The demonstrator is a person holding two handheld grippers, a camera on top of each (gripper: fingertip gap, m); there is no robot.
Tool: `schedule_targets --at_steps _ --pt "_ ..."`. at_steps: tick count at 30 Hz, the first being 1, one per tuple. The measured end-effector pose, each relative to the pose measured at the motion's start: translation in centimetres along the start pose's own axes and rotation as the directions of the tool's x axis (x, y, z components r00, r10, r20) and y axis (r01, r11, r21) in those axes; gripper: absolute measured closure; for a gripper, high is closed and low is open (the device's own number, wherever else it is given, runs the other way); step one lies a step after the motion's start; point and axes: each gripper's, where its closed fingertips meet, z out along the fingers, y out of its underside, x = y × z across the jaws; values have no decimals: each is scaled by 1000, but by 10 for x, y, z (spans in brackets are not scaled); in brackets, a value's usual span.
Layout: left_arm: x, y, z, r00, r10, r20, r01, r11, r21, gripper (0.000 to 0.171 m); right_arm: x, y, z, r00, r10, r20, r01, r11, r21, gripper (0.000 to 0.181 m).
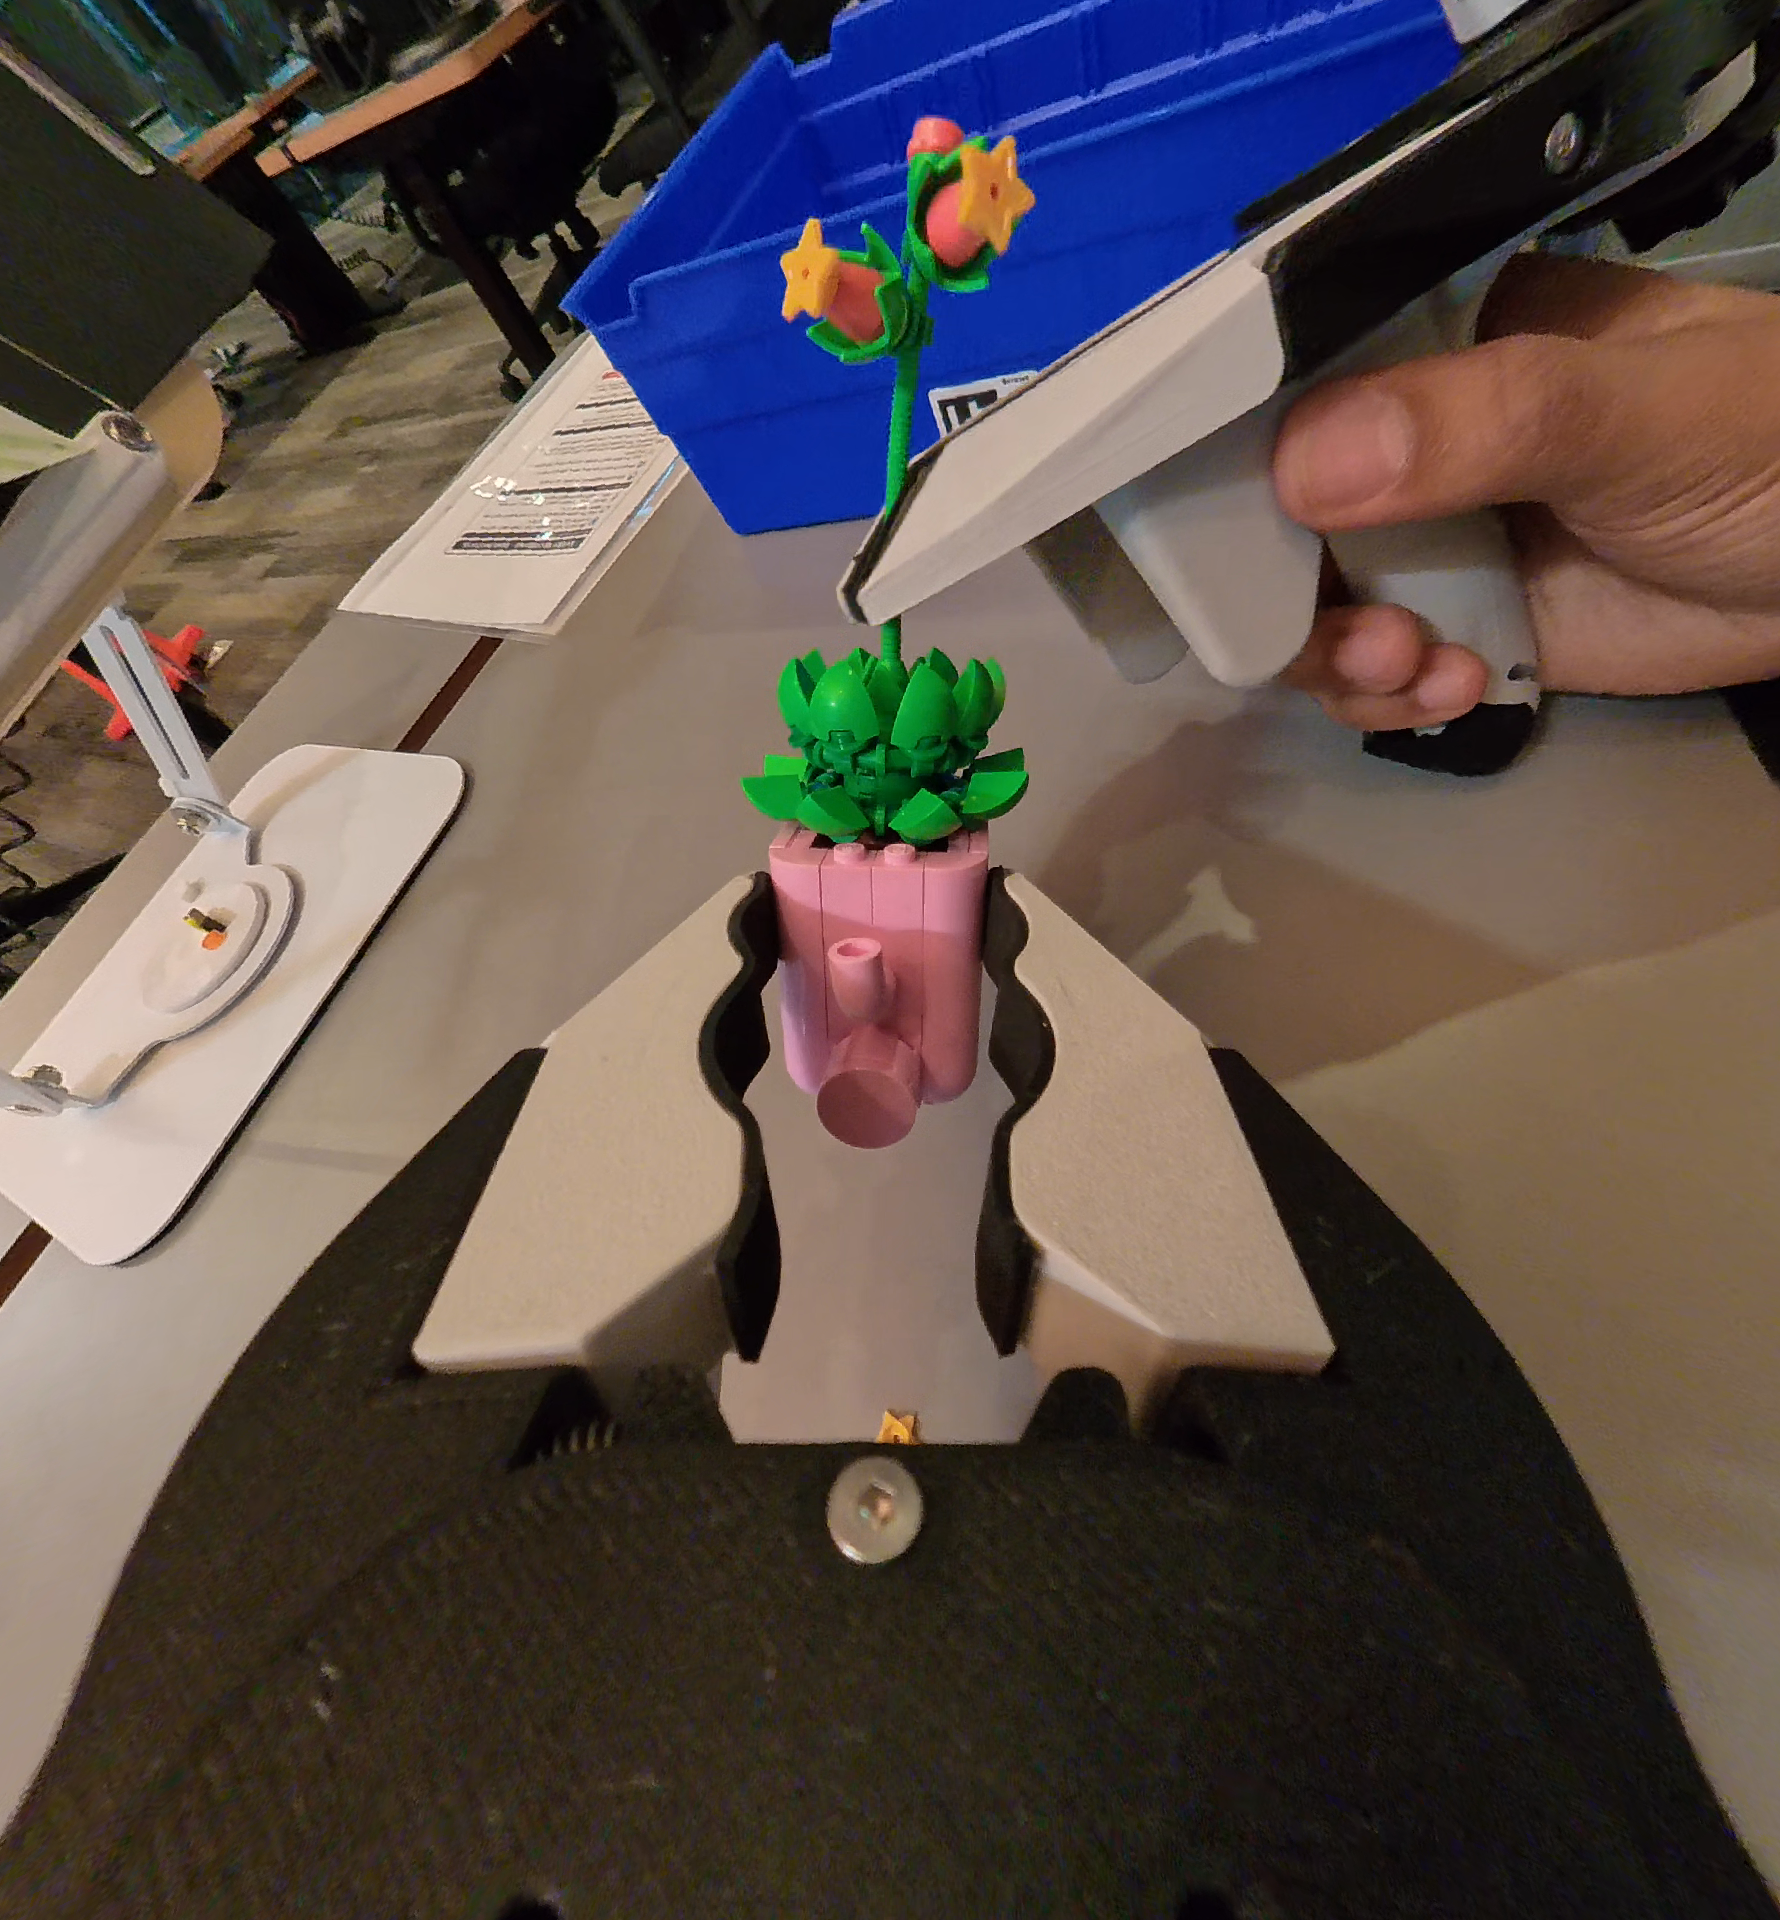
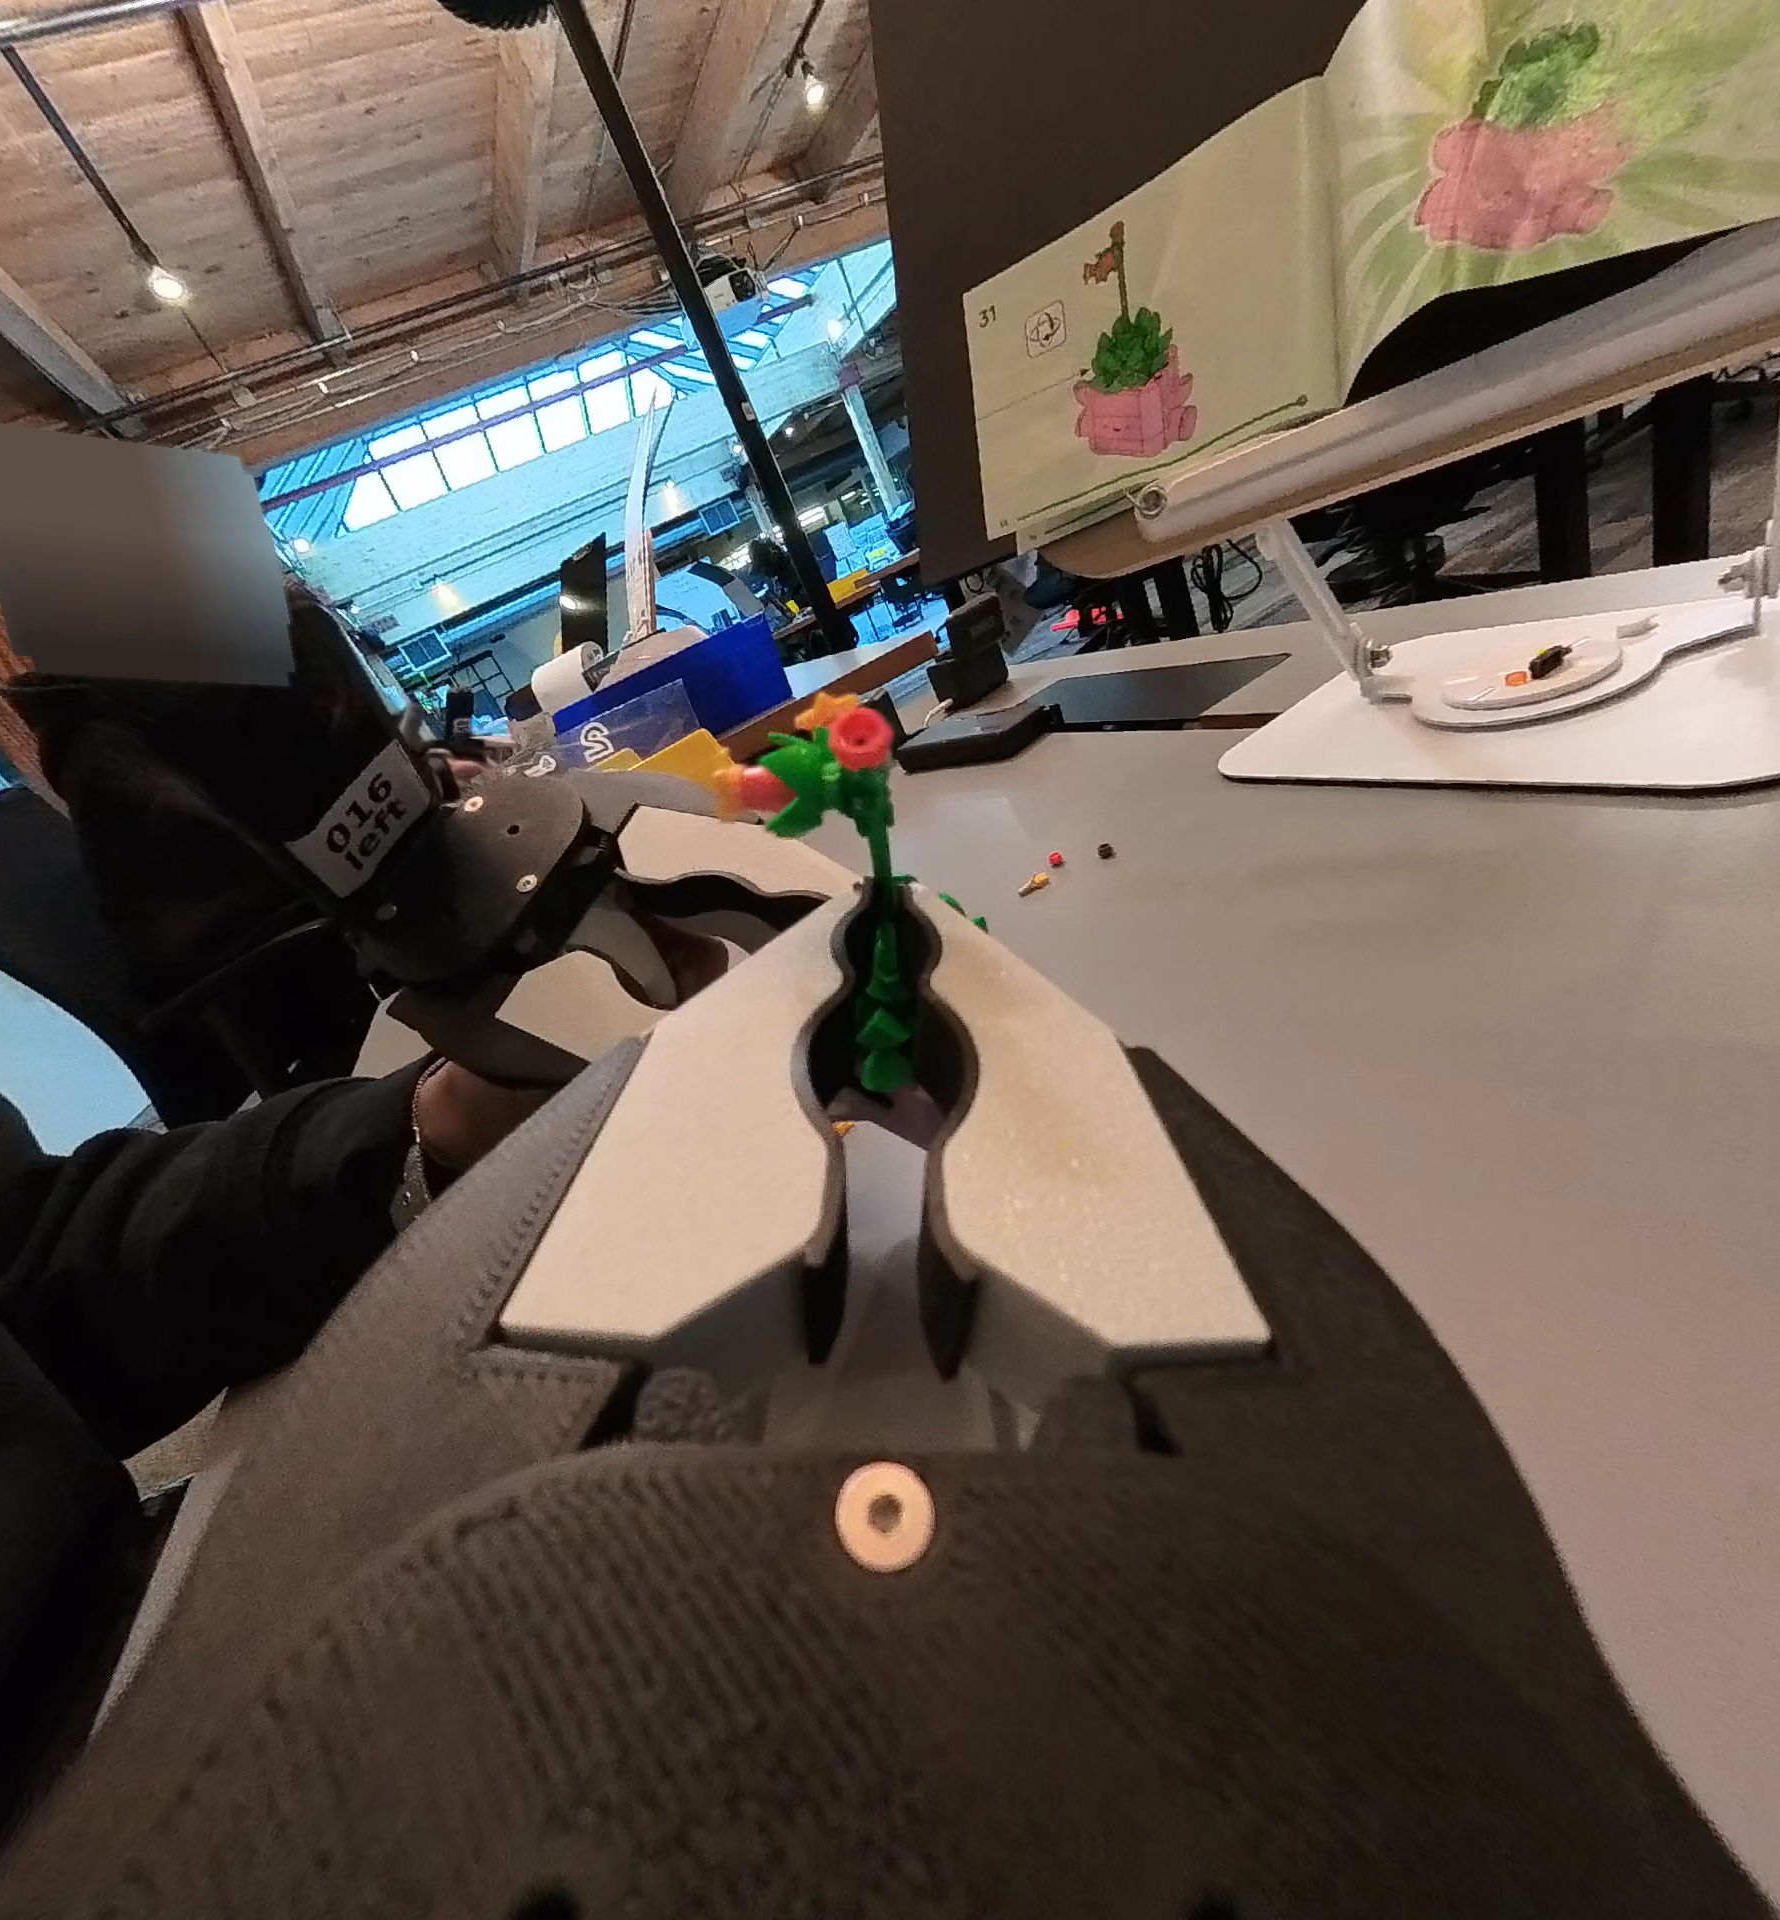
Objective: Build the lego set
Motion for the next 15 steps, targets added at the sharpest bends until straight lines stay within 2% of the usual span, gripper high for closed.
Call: schedule_targets --at_steps 15 --pt "-2 -1 -1 1000 18 17 -18 1000 0 133 5 2 0 997 -55 -55 53 998 -26 181"
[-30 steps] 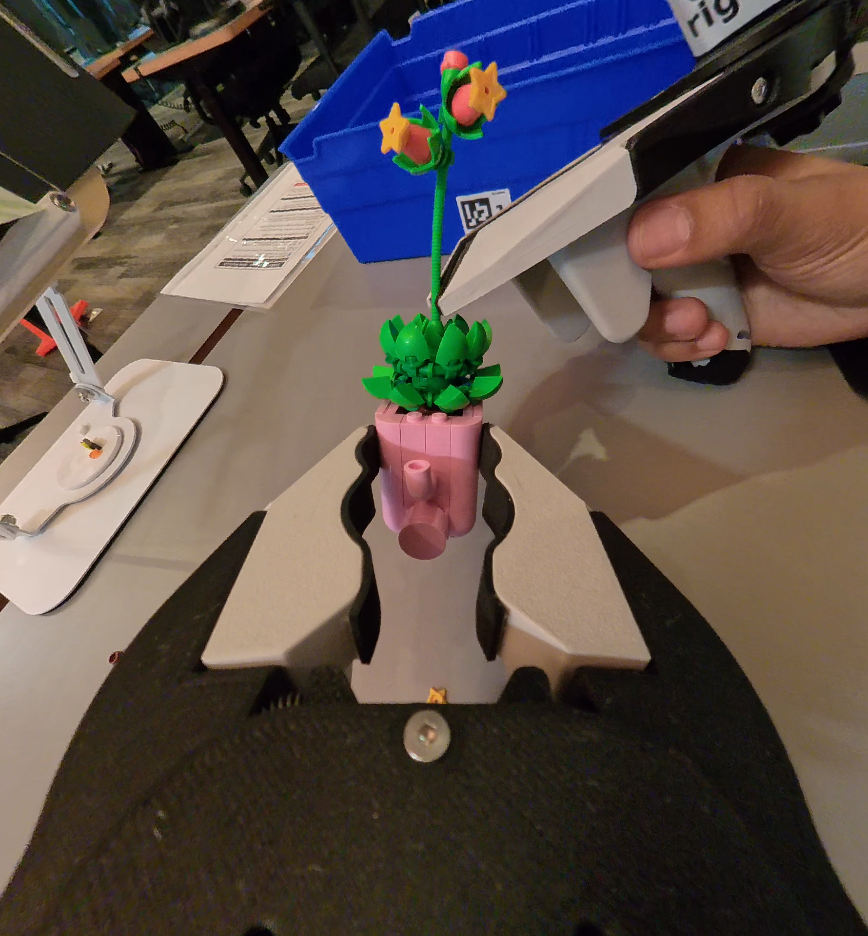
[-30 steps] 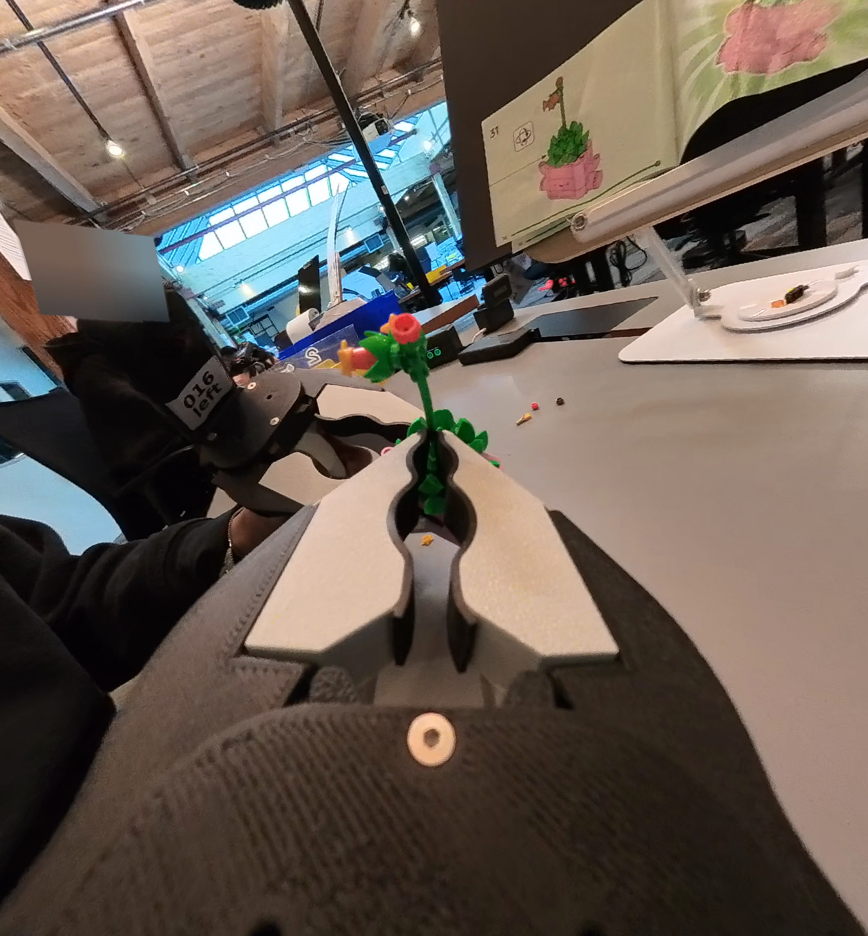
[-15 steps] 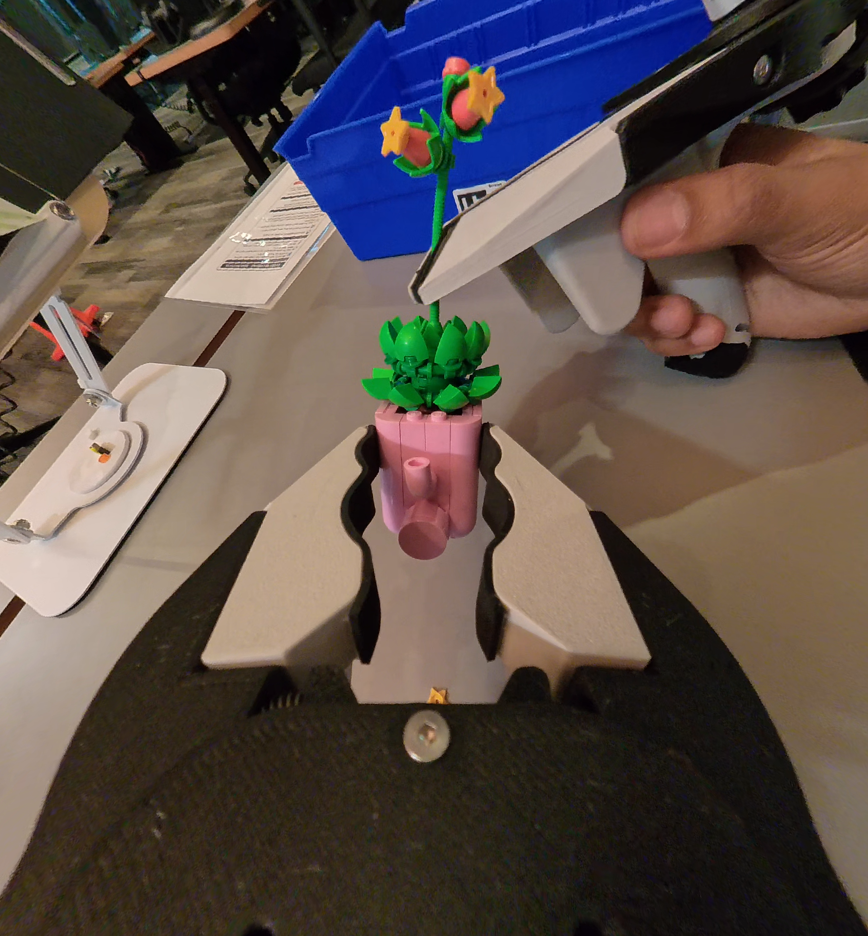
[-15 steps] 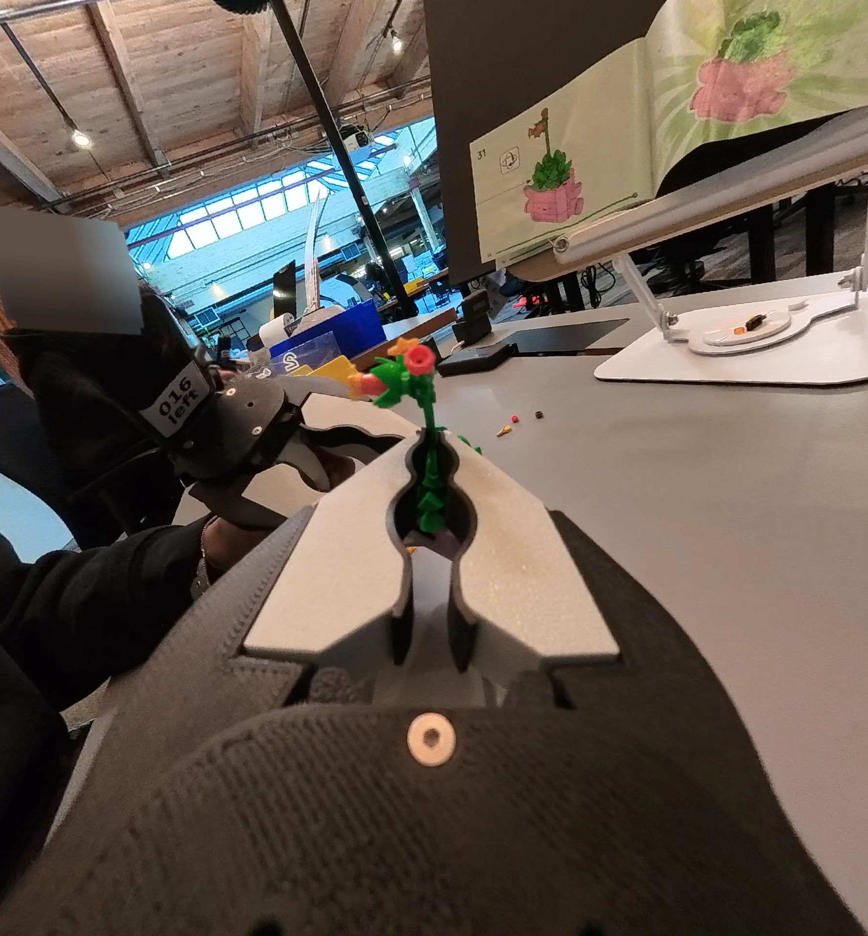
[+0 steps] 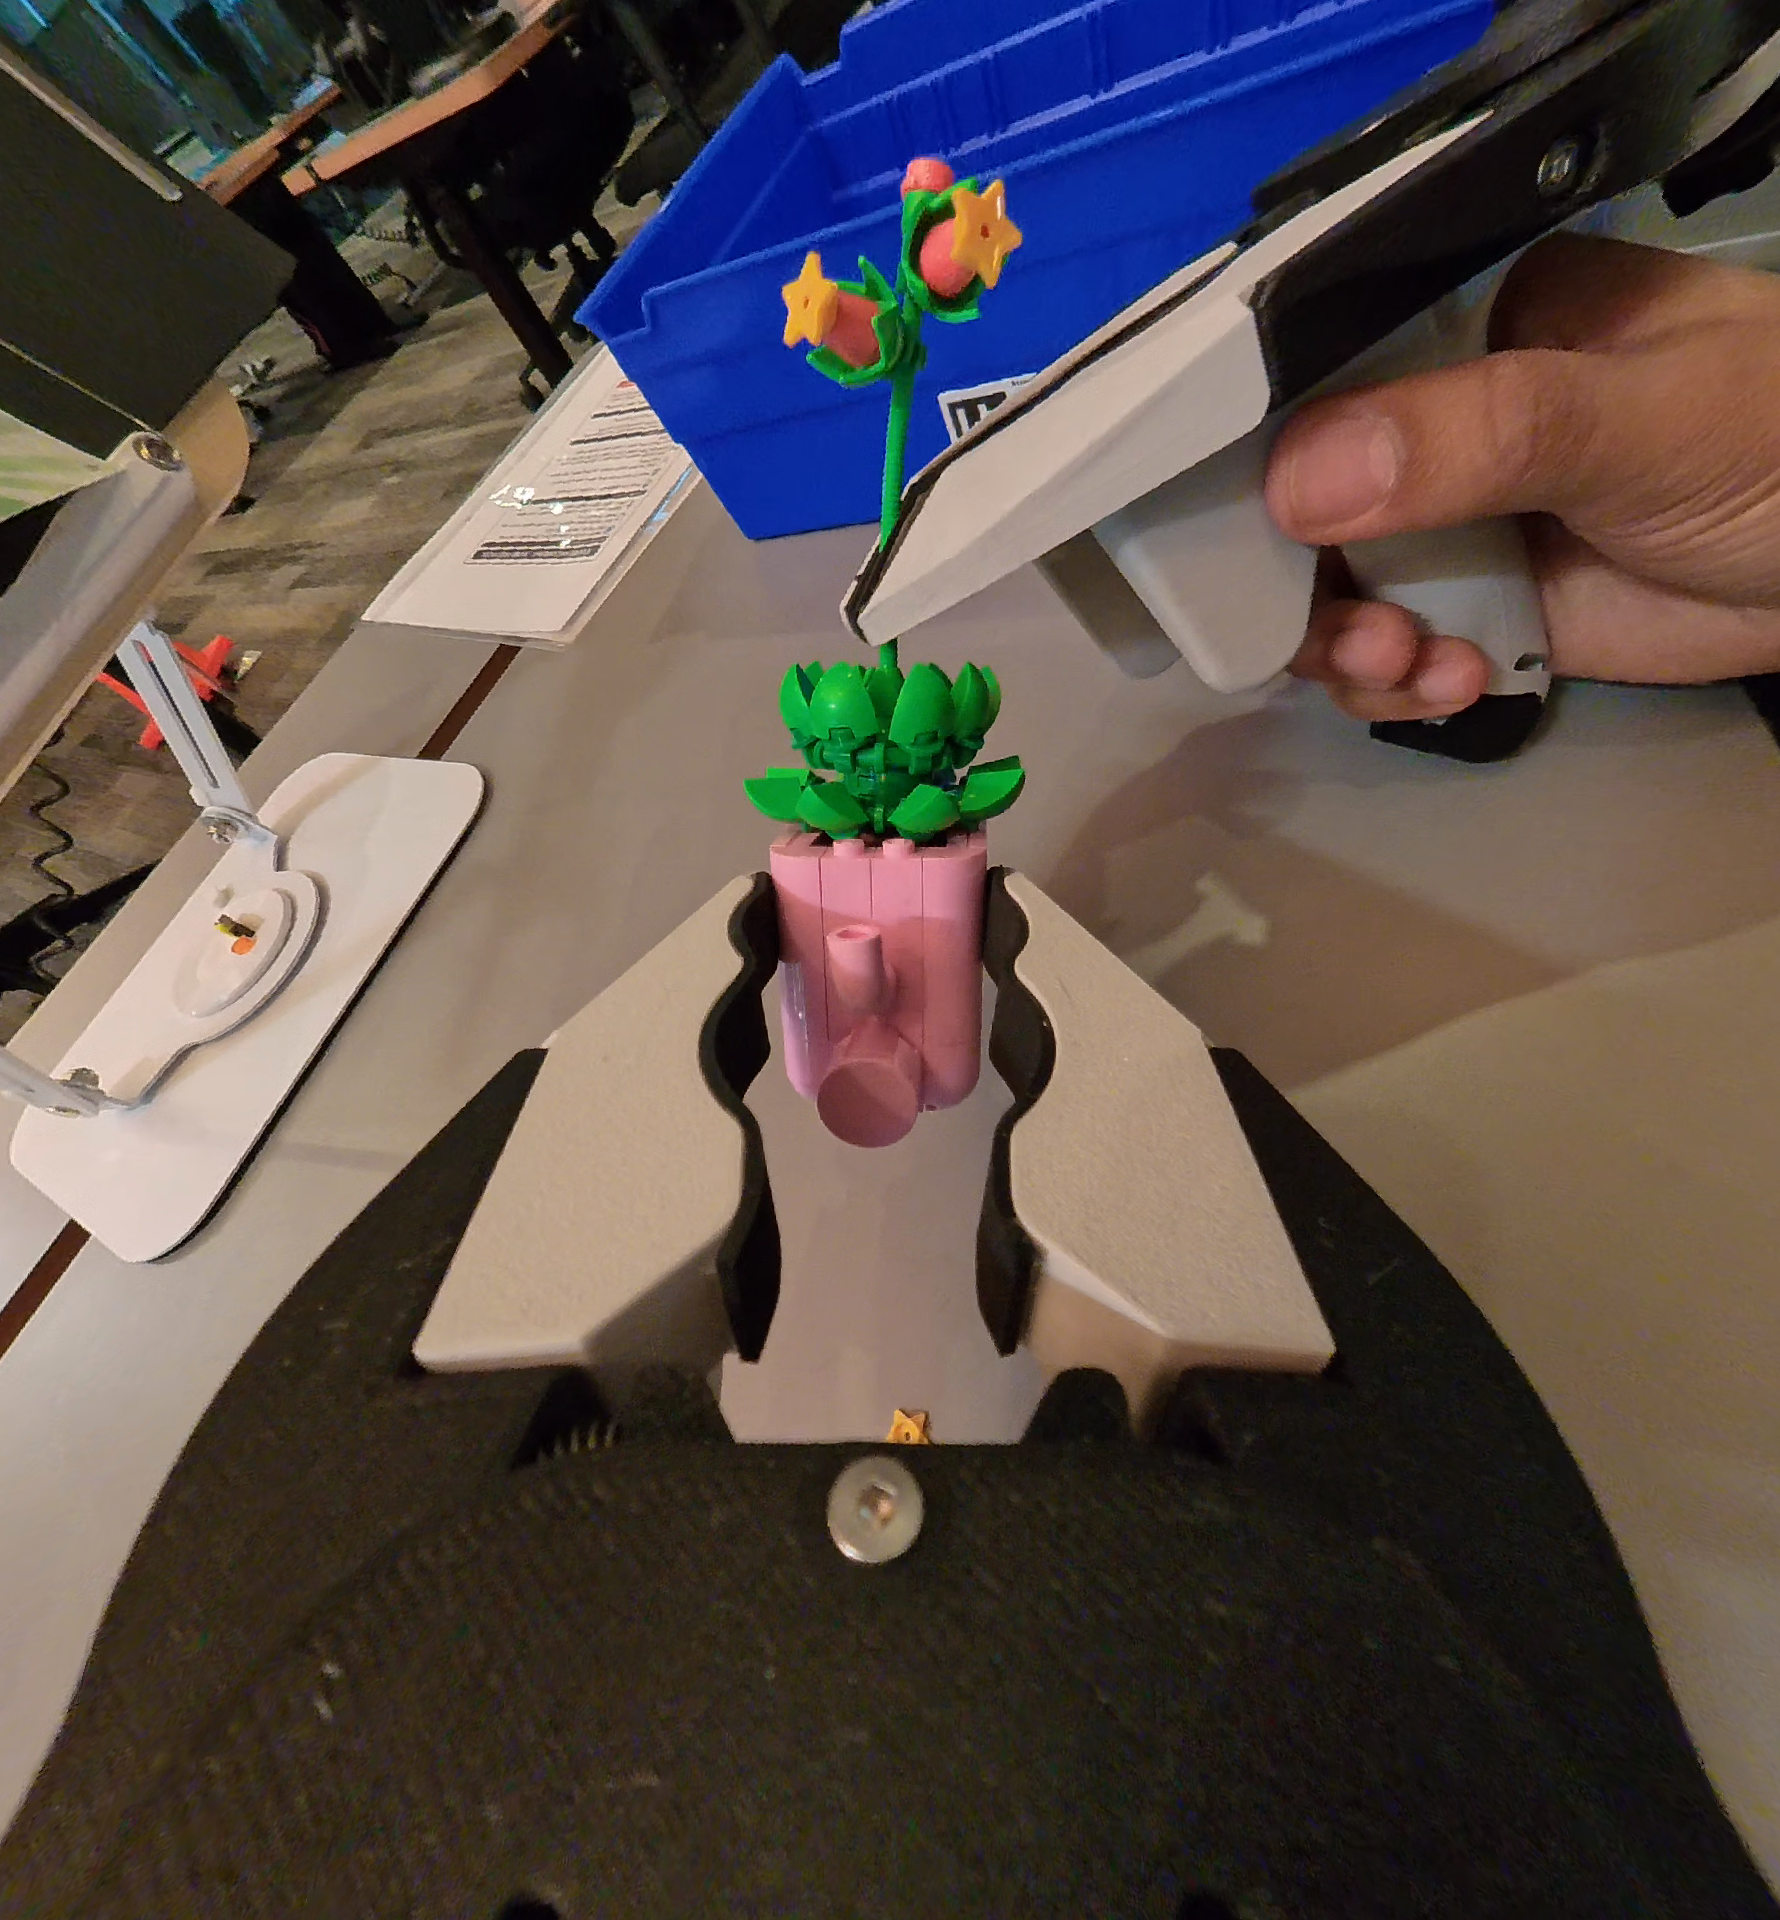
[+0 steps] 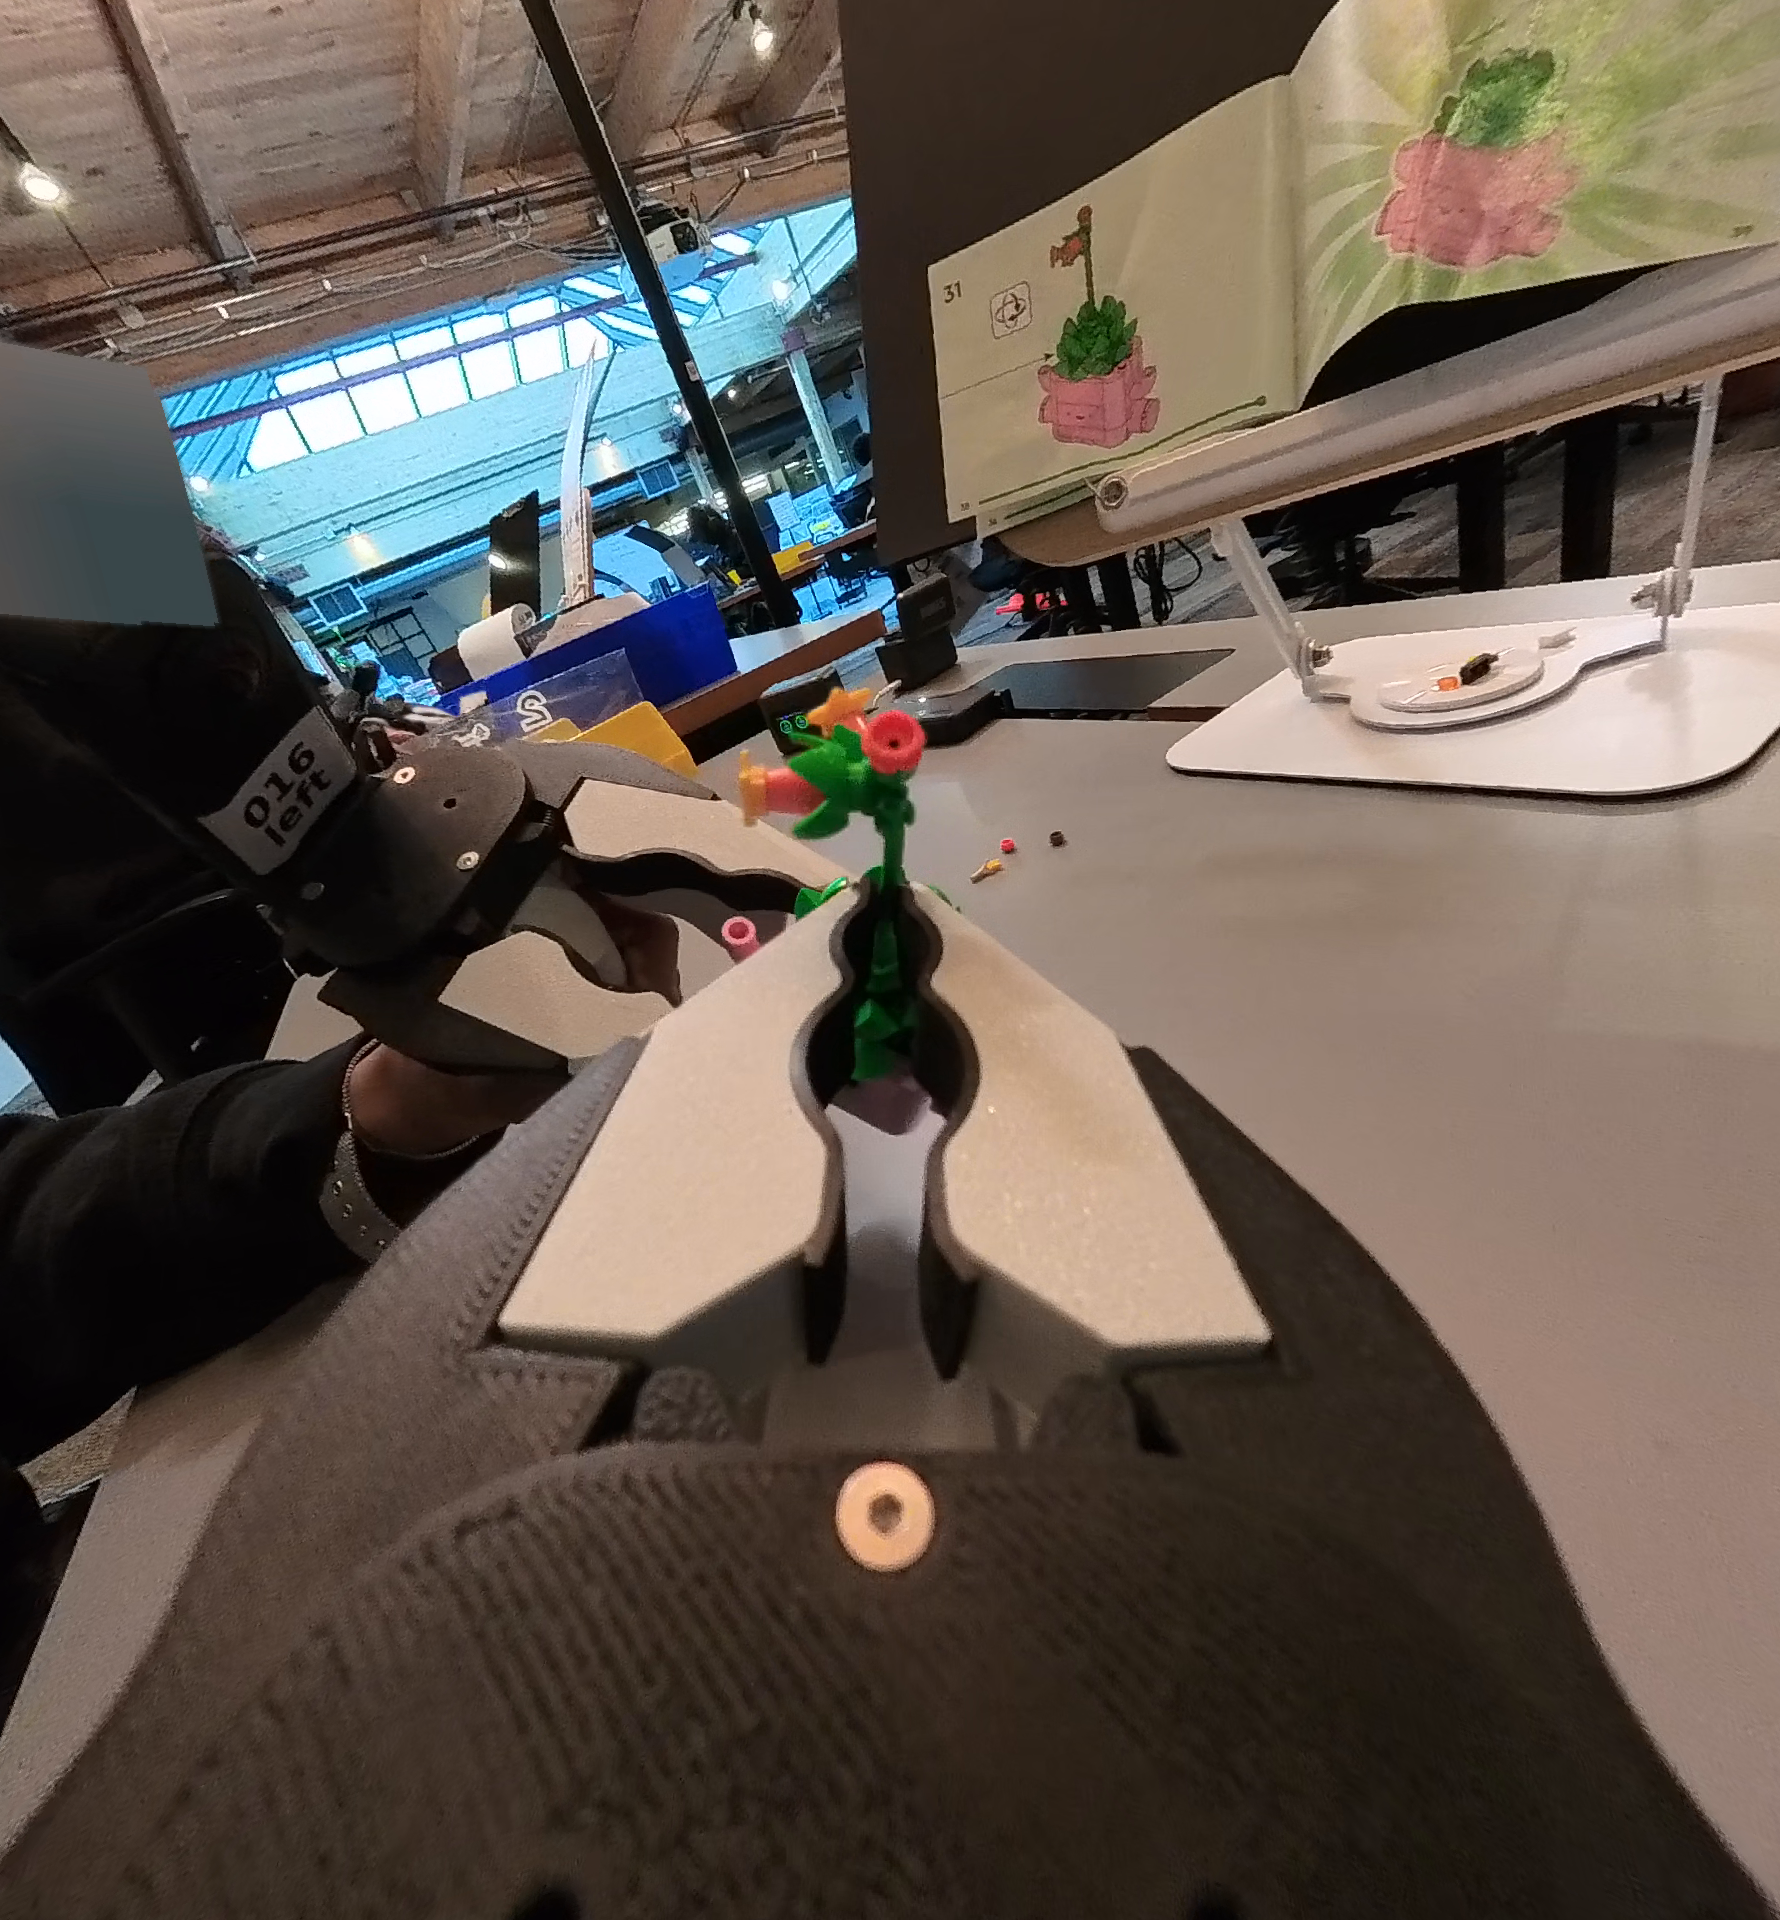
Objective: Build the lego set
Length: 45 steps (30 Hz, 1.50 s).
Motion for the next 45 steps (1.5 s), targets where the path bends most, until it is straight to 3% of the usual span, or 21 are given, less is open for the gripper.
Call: schedule_targets --at_steps 9,21,29,39,45 --pt "1 -1 -1 999 -23 -23 23 1000 7 133 -2 -1 -1 999 27 33 -27 1000 3 181" --pt "18 -16 -12 969 -99 -224 127 986 112 133 -25 -10 -13 973 39 228 -42 999 12 181" --pt "32 -37 -31 856 -202 -476 326 926 191 134 -47 -21 -23 923 71 378 -84 996 20 181" --pt "42 -46 -38 724 -261 -639 474 860 186 134 -55 -28 -28 918 71 391 -74 997 -6 181" --pt "48 -56 -52 572 -267 -776 588 793 160 134 -72 -33 -35 867 108 487 -107 994 -30 181"
